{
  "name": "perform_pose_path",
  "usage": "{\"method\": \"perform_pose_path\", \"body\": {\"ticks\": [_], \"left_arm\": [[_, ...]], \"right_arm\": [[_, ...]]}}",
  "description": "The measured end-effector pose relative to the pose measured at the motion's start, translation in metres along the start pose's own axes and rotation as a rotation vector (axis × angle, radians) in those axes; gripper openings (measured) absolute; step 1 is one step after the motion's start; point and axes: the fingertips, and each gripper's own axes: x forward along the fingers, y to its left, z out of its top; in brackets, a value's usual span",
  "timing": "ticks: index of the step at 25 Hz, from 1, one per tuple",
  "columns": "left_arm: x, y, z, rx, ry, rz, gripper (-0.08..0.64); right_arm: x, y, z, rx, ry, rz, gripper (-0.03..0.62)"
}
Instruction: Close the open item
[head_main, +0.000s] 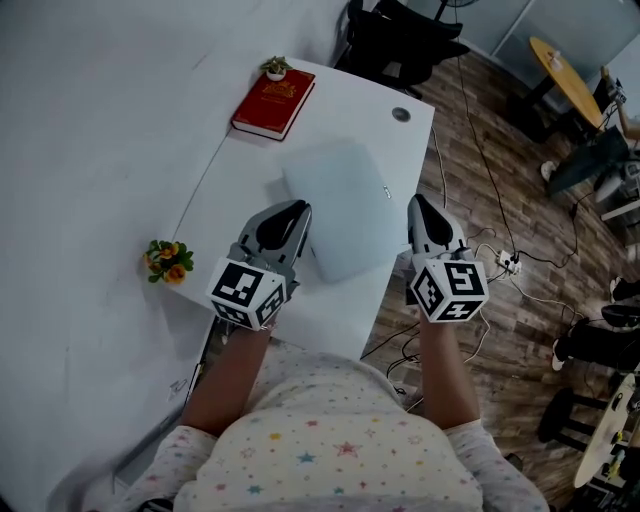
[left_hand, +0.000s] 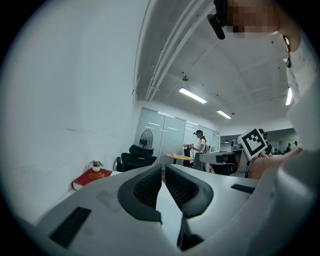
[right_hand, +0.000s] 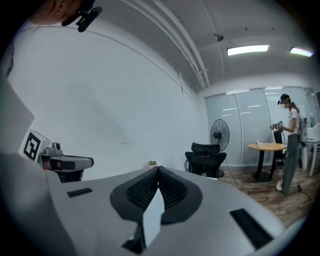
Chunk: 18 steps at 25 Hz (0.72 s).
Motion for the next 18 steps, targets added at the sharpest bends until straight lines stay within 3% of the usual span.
{"method": "perform_pose_path", "body": {"ticks": [7, 13, 18], "left_arm": [[-0.018, -0.002, 0.049, 0.071, -0.098, 0.023, 0.032], [-0.035, 0.0, 0.083, 0.034, -0.181, 0.039, 0.029], [-0.031, 0.008, 0.08, 0.093, -0.142, 0.071, 0.026]], "right_arm": [[-0.029, 0.007, 0.037, -0.031, -0.094, -0.008, 0.0], [-0.055, 0.013, 0.059, -0.008, -0.127, 0.011, 0.0], [-0.062, 0.013, 0.057, -0.05, -0.126, -0.002, 0.0]]}}
